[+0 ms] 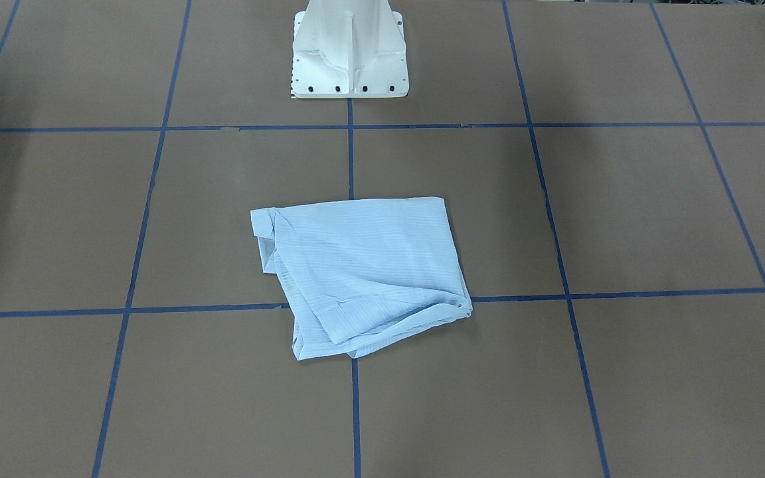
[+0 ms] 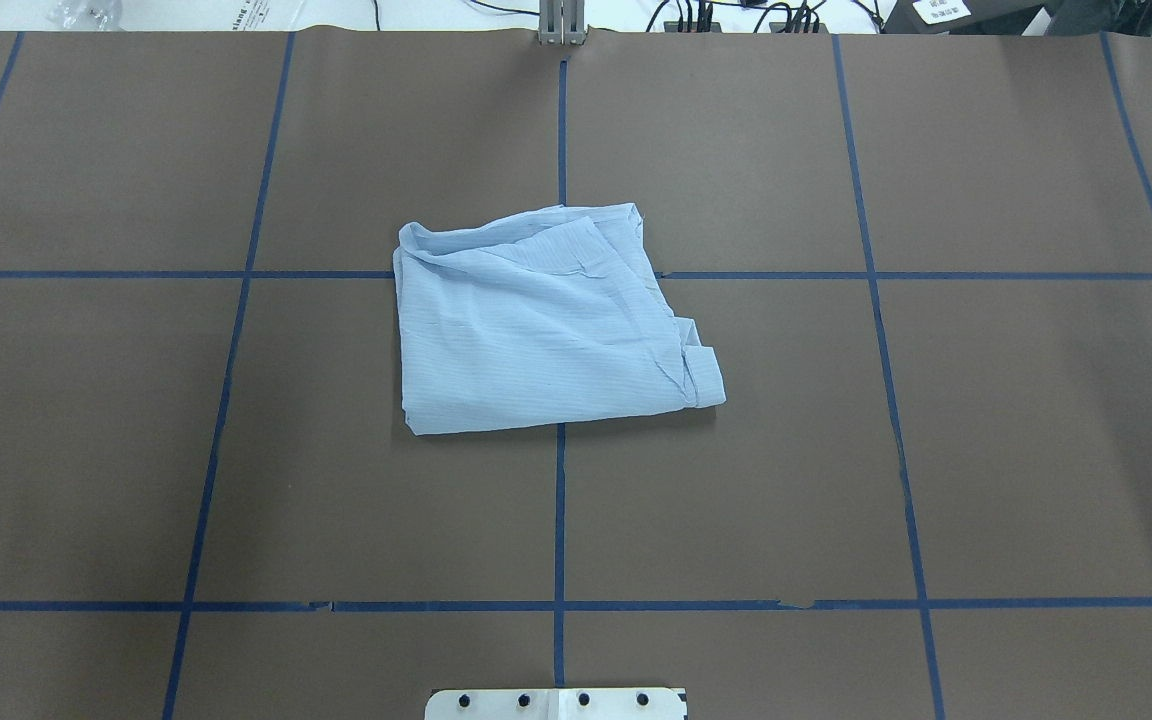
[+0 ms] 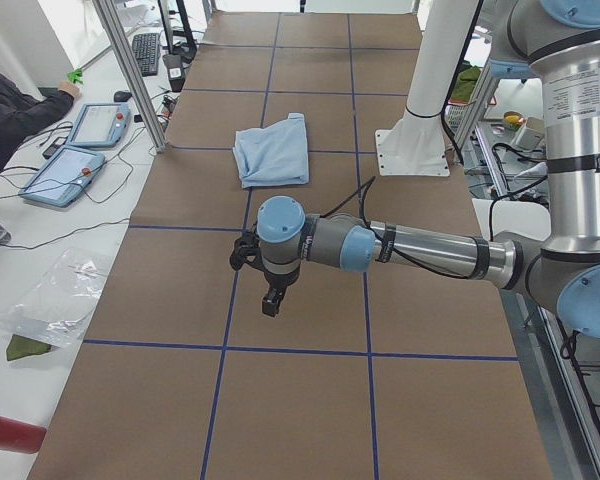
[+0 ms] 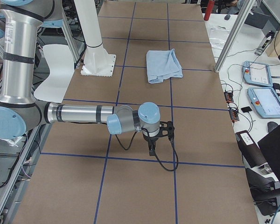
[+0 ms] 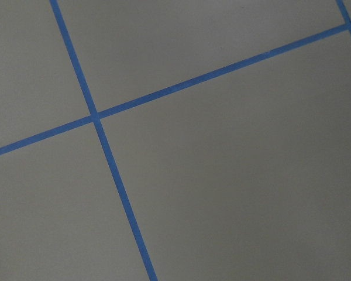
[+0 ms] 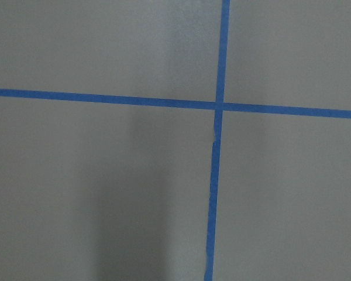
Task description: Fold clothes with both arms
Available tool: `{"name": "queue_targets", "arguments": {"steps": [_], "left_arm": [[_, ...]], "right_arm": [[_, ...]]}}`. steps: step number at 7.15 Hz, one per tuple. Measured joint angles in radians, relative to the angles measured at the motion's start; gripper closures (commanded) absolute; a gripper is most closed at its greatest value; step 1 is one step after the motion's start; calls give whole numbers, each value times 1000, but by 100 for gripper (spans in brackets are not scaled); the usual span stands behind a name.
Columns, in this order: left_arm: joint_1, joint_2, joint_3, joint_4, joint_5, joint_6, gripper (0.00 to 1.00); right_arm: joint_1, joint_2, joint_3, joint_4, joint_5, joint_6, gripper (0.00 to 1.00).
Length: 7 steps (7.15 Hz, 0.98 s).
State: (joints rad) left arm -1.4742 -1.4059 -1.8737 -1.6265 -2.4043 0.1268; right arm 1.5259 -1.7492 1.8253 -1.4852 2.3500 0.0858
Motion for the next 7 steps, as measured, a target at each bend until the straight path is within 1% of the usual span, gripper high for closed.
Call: {"name": "queue_targets", "arguments": {"steps": [1,2,5,7], "left_arm": [[-1,2,5,2,1,1,0],[-7,10,8,3,3,-1,0],[-79,35,30,-3,4,-9,0],[-90,42,51,-7,6,-6,0]], "right_arm": [[16,-20,26,-42,-1,-38,0],[23,-38,38,-57,4,-55,0],[26,-69,37,-64,1,-65,0],[26,-72,33,-47,0,-63,0]]}}
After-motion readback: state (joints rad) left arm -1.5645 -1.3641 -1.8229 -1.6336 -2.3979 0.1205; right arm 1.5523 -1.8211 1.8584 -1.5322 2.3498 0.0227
